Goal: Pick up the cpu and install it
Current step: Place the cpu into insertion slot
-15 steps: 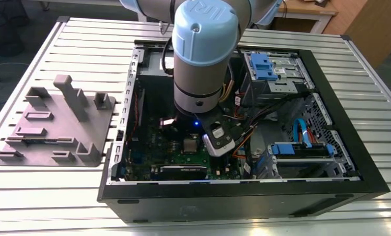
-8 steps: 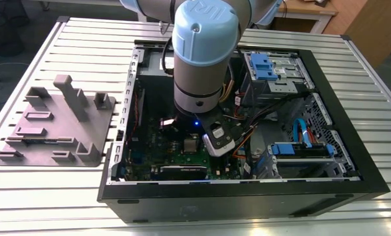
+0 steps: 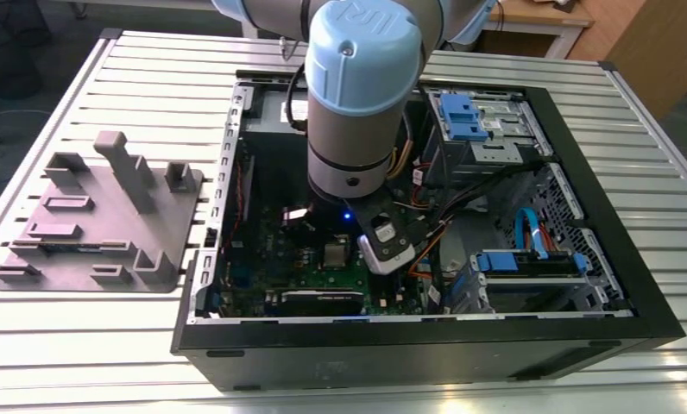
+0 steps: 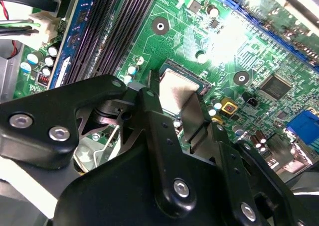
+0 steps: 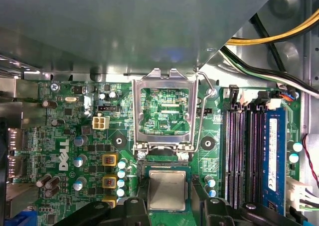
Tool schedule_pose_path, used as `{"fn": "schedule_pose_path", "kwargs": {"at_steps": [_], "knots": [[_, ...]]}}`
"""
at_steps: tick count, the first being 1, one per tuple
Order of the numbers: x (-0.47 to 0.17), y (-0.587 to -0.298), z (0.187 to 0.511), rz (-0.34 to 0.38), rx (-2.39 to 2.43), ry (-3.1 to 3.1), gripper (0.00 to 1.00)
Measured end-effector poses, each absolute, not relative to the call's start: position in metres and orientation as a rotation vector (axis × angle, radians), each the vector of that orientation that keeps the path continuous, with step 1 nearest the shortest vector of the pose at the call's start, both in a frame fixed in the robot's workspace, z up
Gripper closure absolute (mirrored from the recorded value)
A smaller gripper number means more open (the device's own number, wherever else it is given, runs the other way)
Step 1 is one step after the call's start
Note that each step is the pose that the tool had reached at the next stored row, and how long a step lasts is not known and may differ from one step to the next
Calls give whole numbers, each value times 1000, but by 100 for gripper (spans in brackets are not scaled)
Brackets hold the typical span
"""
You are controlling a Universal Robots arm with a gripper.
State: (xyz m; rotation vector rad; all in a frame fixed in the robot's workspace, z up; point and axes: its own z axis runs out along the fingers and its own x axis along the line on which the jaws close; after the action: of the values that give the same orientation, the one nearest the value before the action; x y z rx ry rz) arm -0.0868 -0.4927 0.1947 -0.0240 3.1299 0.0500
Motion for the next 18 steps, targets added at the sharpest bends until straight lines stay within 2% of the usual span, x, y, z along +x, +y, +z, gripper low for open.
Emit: {"fn": "schedule_pose_path", "kwargs": {"at_steps": [18], "knots": [[-89, -493, 192, 50, -24, 3130, 55]]}}
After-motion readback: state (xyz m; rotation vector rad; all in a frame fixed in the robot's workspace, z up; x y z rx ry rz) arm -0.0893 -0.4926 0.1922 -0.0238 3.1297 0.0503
